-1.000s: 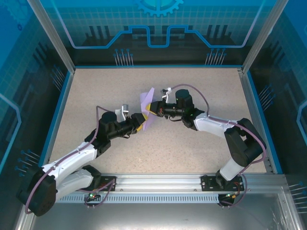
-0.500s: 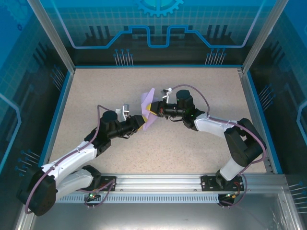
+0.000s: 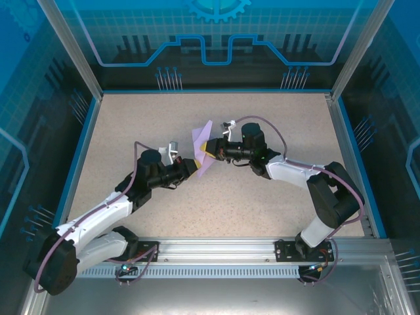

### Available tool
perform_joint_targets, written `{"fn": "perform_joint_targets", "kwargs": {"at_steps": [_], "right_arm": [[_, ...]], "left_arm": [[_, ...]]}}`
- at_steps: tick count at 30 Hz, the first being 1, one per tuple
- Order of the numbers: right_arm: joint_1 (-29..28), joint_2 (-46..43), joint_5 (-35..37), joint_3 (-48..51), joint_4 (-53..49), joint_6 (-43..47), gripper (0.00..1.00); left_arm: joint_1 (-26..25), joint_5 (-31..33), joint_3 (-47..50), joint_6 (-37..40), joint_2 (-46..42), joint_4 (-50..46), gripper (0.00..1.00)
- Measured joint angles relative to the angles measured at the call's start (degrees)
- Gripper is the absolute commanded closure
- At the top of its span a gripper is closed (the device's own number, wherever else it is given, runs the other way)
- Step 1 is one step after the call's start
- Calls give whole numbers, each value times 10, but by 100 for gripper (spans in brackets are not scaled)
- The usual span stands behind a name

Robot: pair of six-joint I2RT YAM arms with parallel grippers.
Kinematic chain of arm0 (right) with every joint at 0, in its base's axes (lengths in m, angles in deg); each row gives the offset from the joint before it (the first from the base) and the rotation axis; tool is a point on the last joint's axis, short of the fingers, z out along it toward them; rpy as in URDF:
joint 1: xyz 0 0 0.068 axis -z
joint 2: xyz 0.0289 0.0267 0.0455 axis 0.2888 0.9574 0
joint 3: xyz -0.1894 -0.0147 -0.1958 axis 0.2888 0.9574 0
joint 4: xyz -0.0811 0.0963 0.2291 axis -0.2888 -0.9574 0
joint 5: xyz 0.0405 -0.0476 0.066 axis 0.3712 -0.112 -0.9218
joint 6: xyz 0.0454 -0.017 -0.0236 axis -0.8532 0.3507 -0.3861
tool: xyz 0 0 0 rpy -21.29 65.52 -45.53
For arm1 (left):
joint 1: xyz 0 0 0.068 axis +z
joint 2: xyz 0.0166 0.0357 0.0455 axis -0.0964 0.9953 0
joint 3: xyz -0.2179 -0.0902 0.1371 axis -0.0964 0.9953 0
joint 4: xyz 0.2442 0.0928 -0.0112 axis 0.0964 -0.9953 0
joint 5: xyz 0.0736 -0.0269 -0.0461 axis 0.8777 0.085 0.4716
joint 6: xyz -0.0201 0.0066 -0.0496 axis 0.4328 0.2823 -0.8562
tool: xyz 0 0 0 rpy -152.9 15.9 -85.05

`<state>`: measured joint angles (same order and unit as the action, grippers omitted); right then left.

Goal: Fold a paper plane with a square sheet of paper (pick it up from the middle)
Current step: Turn over the paper at the center of the table.

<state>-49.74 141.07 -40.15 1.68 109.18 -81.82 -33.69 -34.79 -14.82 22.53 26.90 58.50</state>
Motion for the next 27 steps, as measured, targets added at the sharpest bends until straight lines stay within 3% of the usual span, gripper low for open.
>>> {"fn": "perform_joint_targets", "kwargs": {"at_steps": [8,15,21,27], "right_arm": [[21,-5,0,0,-41,28,63],[62,-76,8,0,-134,95,56],[98,-137,43,-1,-257,180,52],[140,-166,63,-1,-342,235,50]], "left_arm": [[10,-1,-39,52,0,-73,93],[10,63,-174,209,28,-266,95],[-61,304,-331,361,122,-465,94],[-153,532,-393,442,232,-561,94]]}}
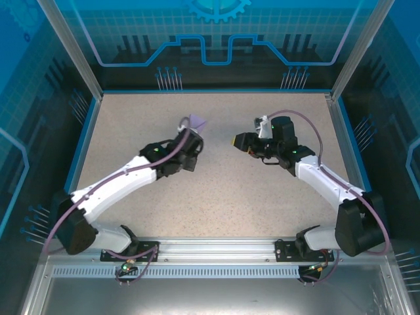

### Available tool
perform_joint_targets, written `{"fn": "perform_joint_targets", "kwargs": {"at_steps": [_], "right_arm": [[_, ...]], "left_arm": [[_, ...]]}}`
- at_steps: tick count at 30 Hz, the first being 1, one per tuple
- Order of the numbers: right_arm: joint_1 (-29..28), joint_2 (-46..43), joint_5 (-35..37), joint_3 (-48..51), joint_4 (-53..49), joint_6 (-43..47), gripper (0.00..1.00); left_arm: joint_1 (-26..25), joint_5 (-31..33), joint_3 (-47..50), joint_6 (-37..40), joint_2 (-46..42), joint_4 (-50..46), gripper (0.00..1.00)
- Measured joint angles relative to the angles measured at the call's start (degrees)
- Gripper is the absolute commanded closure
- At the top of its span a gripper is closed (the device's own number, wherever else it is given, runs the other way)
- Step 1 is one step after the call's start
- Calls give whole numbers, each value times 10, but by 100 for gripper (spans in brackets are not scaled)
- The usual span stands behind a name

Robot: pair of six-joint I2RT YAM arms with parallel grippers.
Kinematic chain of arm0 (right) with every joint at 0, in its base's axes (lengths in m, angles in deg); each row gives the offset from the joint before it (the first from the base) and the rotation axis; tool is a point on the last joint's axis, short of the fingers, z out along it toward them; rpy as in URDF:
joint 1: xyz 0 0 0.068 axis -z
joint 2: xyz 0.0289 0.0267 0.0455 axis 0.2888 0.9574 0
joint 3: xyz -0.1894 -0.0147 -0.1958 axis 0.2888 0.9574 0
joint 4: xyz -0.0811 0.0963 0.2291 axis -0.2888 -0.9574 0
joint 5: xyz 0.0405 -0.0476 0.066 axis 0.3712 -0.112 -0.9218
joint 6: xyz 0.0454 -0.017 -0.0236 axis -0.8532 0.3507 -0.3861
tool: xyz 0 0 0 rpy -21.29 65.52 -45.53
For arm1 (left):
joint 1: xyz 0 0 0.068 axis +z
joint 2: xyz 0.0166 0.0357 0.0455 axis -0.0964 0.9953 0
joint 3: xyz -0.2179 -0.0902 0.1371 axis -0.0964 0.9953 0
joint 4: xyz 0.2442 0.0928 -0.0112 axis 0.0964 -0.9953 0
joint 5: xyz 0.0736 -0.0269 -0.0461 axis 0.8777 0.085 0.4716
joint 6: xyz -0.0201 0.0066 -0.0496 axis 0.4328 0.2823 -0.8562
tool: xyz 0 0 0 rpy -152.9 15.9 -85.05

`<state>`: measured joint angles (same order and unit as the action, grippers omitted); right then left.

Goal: Fold a paper plane with a square sheet of paper (pick it up from the middle)
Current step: Turn over the paper at the center of the table.

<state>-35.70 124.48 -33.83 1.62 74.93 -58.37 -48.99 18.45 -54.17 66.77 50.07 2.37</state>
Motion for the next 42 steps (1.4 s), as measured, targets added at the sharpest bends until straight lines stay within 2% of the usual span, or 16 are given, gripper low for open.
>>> {"fn": "perform_joint_targets", "kwargs": {"at_steps": [5,9,15,20,25,29,36,42], "right_arm": [[37,-21,2,1,-37,28,49],[66,-35,-3,10,-49,44,49],[96,-37,-18,33,-66,58,49],[96,-37,-31,34,-68,67,49],[96,-27,-43,36,-61,68,50],[92,-8,-48,37,-55,67,52],[49,41,-49,34,-42,61,54],[5,75,-43,9,-45,59,56]], "left_arm": [[-86,150,-28,50,111,-29,94],[-140,228,-35,69,209,-36,94],[-201,283,-44,80,313,-41,92],[-237,292,-52,80,365,-38,83],[-250,282,-52,78,372,-31,71],[-250,243,-43,78,368,-10,61],[-247,124,-1,80,286,32,38],[-231,-2,12,72,190,50,30]]}}
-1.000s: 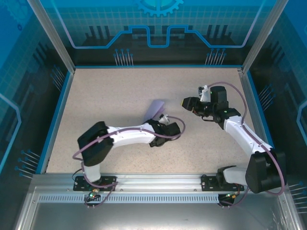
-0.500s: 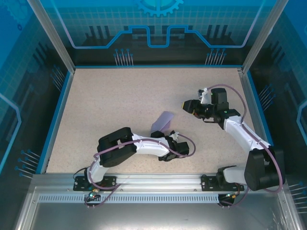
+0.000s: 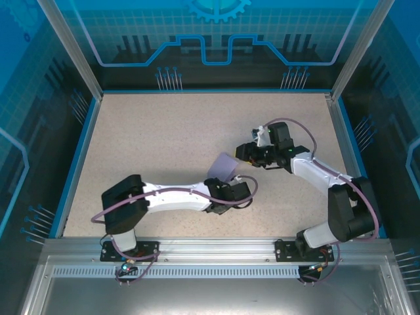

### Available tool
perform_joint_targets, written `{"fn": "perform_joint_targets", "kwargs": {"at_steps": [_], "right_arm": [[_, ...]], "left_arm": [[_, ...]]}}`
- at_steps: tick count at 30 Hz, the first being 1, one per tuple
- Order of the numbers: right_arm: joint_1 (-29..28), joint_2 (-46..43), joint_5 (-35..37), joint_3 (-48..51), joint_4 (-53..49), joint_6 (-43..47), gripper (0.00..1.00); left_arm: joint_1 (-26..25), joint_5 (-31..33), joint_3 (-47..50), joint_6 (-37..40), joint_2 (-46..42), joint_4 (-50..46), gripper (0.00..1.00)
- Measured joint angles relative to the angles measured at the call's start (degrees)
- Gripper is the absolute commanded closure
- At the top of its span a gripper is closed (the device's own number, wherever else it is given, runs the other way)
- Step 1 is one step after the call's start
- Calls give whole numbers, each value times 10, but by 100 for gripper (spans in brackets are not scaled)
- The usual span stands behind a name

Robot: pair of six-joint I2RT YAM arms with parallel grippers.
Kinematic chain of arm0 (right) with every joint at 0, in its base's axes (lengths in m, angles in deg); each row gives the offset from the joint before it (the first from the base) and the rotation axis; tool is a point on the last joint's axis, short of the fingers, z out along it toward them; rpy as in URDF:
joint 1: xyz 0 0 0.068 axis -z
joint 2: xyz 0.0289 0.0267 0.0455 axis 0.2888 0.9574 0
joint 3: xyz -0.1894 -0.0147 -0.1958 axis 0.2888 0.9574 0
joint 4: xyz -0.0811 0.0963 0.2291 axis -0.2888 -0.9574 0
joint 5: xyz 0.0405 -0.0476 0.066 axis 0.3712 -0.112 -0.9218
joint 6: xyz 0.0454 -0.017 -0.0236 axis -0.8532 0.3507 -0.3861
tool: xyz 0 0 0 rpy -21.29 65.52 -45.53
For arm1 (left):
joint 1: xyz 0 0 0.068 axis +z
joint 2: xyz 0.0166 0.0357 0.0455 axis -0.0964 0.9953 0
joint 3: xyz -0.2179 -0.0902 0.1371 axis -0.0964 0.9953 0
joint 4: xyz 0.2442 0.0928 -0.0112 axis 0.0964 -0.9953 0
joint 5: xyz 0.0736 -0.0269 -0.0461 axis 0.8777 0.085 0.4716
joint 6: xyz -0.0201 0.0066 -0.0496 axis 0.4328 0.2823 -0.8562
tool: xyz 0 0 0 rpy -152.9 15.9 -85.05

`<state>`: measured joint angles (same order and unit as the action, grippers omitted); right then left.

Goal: Fold a paper plane with a square sheet of paper (pick it up from the middle)
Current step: Turn over the paper at the center of the table, then fold the wing for the fifth time at the center of the table.

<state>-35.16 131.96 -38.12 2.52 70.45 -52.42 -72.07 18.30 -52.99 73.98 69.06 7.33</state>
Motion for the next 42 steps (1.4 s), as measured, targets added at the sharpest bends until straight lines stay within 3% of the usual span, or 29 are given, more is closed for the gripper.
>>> {"fn": "perform_joint_targets", "kwargs": {"at_steps": [7,15,23,31,42], "right_arm": [[-48,2,25,-16,-2,-4,63],[-144,26,87,-36,-13,-26,78],[-247,97,172,-100,-52,-32,84],[-269,163,235,-127,-109,-24,84],[-270,173,284,-120,-145,-12,86]], "left_arm": [[49,-136,41,-42,-123,-5,30],[220,-243,150,-125,-311,4,28],[359,-330,232,-179,-336,59,28],[390,-372,248,-190,-325,92,28],[394,-400,250,-190,-285,118,28]]}}
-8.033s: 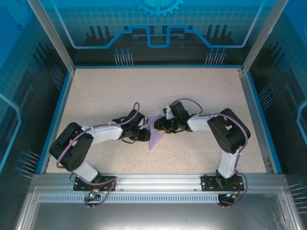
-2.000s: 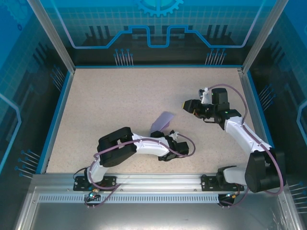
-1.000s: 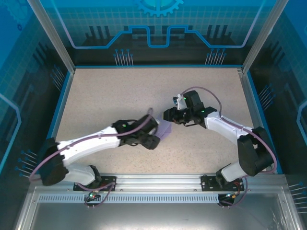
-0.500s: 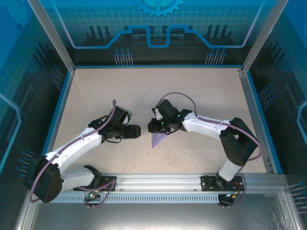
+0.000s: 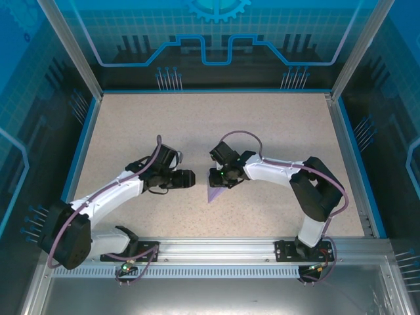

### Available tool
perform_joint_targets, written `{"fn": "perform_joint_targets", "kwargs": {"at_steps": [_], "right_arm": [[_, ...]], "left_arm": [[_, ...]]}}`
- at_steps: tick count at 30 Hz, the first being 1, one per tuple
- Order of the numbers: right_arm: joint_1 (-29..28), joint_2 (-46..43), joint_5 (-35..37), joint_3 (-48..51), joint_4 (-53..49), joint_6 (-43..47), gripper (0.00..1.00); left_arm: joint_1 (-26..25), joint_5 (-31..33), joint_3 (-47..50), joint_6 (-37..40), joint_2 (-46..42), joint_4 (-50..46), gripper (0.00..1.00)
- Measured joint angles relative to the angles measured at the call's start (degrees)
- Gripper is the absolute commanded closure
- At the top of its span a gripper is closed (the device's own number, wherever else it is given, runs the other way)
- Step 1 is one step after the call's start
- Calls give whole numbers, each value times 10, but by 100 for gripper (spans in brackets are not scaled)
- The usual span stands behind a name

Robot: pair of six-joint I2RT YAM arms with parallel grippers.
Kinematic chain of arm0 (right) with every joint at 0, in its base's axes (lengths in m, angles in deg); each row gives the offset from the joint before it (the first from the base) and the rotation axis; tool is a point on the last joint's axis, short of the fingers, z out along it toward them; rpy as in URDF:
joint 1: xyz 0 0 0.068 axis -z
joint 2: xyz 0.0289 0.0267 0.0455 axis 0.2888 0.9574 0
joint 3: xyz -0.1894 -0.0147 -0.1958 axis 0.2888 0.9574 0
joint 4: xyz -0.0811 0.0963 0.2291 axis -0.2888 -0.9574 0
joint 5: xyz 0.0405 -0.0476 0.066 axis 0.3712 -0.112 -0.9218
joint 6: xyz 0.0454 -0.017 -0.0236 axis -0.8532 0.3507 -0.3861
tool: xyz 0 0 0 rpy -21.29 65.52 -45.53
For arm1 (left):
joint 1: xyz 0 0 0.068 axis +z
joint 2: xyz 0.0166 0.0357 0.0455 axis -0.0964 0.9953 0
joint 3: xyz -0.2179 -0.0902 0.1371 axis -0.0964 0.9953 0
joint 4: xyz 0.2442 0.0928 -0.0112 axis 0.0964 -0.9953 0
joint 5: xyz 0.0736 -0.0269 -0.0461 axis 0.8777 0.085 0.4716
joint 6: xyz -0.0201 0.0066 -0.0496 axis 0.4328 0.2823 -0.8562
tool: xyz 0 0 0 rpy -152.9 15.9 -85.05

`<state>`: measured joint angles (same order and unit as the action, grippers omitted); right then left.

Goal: Fold a paper plane with a square sheet of paper (pick it up from the middle)
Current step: Fold the wing for the fifth time at the center of the table.

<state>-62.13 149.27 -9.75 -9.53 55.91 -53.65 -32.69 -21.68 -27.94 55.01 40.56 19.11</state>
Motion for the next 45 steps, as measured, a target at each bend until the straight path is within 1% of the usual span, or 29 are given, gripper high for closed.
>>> {"fn": "perform_joint_targets", "kwargs": {"at_steps": [11,16,21,27,31,35,45], "right_arm": [[0,0,10,40,2,0,87],[1,-8,10,69,21,-1,91],[13,-29,-14,111,75,-3,92],[36,-56,-56,177,164,-12,94],[51,-68,-81,213,215,-14,96],[68,-75,-110,248,272,-18,100],[98,-82,-152,306,372,-20,100]], "left_arm": [[0,-32,0,-1,38,26,28],[-2,-47,0,-3,49,39,29],[-20,-52,-1,-14,69,57,29],[-42,-60,-8,-17,91,76,30],[-49,-72,-11,-31,111,105,30],[-54,-86,-11,-46,130,136,31],[-60,-116,-12,-91,172,223,34]]}}
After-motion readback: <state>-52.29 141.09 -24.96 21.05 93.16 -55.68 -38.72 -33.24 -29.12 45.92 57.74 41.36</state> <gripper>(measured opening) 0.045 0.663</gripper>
